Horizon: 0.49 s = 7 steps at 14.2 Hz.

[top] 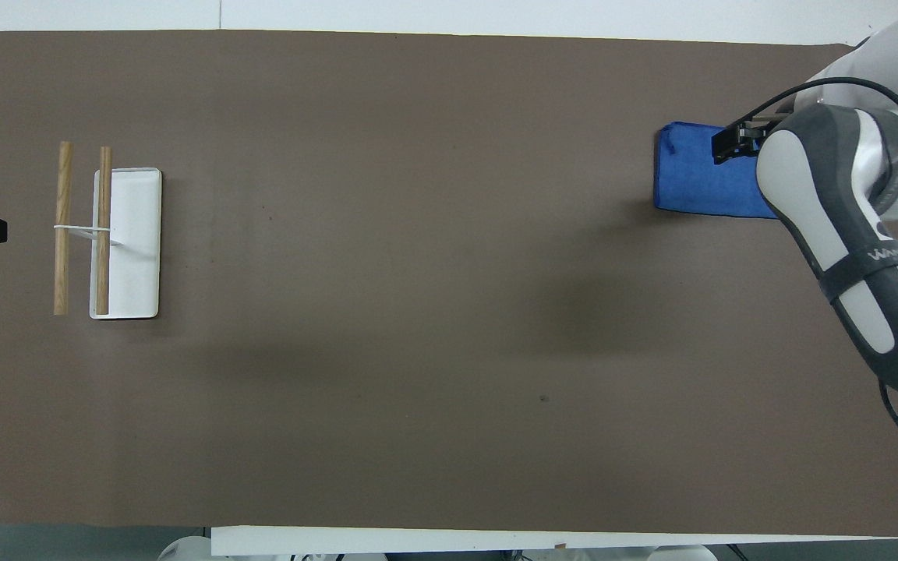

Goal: Right arm passes towel to left arm to hang
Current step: 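Reach the right gripper down to the blue towel's near edge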

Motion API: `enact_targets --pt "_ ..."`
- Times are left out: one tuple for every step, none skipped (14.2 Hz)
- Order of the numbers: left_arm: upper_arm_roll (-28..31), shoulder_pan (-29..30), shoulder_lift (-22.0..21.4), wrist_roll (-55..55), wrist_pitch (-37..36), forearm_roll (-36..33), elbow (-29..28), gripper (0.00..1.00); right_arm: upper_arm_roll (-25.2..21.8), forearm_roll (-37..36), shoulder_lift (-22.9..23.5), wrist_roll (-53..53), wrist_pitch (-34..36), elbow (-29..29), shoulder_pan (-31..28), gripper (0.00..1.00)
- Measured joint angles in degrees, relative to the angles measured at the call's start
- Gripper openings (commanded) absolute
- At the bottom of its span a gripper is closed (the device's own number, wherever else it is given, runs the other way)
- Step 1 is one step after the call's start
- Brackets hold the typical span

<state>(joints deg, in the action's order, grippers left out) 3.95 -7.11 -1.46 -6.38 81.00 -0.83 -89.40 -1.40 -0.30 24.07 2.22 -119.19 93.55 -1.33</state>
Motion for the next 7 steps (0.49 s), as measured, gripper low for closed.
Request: enact_targets --pt "0.0 0.0 0.0 0.0 0.0 0.0 -0.1 1.0 -0.1 0.0 1.4 1.2 -1.3 0.0 -0.2 0.96" --pt "0.0 0.0 -0.1 -0.1 0.0 0.0 -0.2 1.0 -0.1 0.0 2.3 1.9 -1.8 0.1 -0.7 0.95" --pt "0.0 0.0 -0.1 -0.2 0.0 0.0 -0.4 1.0 -0.1 0.0 2.9 2.7 -2.5 0.2 -1.6 0.95" --pt "0.1 0.0 -0.2 -0.2 0.0 0.0 -0.5 1.0 -0.2 0.0 3.3 3.5 -3.3 0.2 -2.4 0.94" --pt "0.1 0.1 -0.3 -0.2 0.0 0.0 -0.7 1.0 -0.2 0.1 3.6 3.9 -3.6 0.4 -3.0 0.94" --pt "0.1 0.1 -0.4 -0.2 0.0 0.0 -0.8 1.0 -0.2 0.1 3.7 4.1 -4.1 1.1 -3.2 0.94" --pt "0.1 0.1 -0.6 -0.3 0.0 0.0 -1.0 1.0 -0.1 0.1 3.7 4.4 -5.6 2.2 -3.4 0.93"
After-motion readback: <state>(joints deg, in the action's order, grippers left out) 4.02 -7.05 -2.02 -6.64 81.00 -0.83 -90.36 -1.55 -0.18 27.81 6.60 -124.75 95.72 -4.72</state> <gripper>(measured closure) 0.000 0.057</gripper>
